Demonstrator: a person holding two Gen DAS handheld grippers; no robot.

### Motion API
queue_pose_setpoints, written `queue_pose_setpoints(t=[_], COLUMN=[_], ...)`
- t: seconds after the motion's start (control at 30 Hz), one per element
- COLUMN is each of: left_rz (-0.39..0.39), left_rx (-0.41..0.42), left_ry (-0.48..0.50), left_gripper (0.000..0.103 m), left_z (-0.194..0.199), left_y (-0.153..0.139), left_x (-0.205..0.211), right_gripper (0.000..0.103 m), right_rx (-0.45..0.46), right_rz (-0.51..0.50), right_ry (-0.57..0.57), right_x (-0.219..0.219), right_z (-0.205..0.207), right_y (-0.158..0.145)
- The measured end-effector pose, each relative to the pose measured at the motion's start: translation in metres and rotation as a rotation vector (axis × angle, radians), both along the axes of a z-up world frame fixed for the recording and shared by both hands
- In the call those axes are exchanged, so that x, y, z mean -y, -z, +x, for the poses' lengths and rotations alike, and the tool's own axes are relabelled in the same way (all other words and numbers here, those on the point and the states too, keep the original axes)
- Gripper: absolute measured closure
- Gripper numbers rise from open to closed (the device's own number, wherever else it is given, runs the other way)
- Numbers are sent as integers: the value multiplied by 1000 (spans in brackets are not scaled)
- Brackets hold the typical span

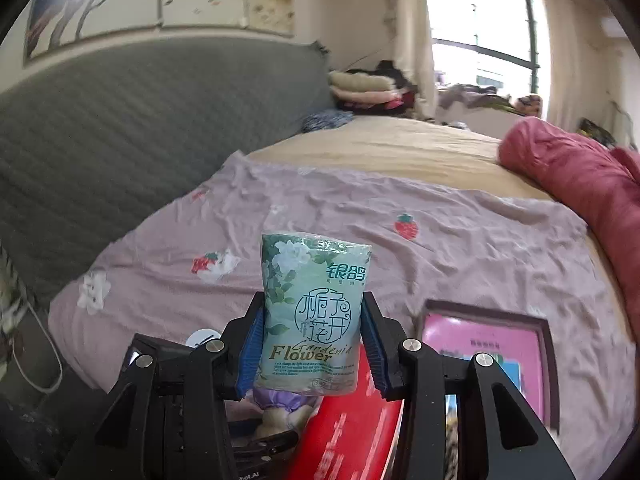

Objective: Organize soft objects
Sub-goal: 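Grasp the white-purple plush doll with left gripper while right grasps the green tissue packet, then carry the plush doll in left tool and tissue packet in right tool over the tray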

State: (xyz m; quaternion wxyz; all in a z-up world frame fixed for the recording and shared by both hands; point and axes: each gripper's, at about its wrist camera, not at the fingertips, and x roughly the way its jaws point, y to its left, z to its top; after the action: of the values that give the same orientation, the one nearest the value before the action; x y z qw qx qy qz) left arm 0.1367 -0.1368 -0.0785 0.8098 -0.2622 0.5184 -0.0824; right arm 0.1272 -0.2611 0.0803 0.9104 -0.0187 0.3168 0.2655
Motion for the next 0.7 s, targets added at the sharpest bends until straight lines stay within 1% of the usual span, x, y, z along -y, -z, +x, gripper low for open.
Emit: queue_pose_setpoints(t=[0.07, 0.1, 0.2, 0.27, 0.33, 0.43, 0.53, 0.7], left_rz=[19, 31, 47, 59, 53, 63, 81, 122], left_rx=[22, 33, 70, 93, 107, 138, 176, 238], left_ry=[11, 15, 20, 23, 24, 28, 33, 49], left_gripper=[60, 60, 60, 60, 60, 60, 60, 60], left_z=[-7, -11, -22, -26, -29, -39, -46, -51], left_y=[-9, -12, -32, -42, -51, -63, -77, -105], left_x=[-4, -16, -22, -23, -24, -29, -30, -20], right_gripper=[57, 57, 57, 57, 57, 57, 57, 57], right_rx=[-8, -12, -24, -30, -28, -13, 3, 38], right_rz=[31, 38, 56, 55, 39, 17, 19, 20], right_ry=[28, 40, 70, 73, 67, 59, 70, 98], right_x=[11, 14, 26, 27, 25, 21, 24, 37], right_z=[-7, -11, -20, -24, -29, -38, -45, -57], right_y=[2, 5, 8, 11, 12, 8, 3, -11])
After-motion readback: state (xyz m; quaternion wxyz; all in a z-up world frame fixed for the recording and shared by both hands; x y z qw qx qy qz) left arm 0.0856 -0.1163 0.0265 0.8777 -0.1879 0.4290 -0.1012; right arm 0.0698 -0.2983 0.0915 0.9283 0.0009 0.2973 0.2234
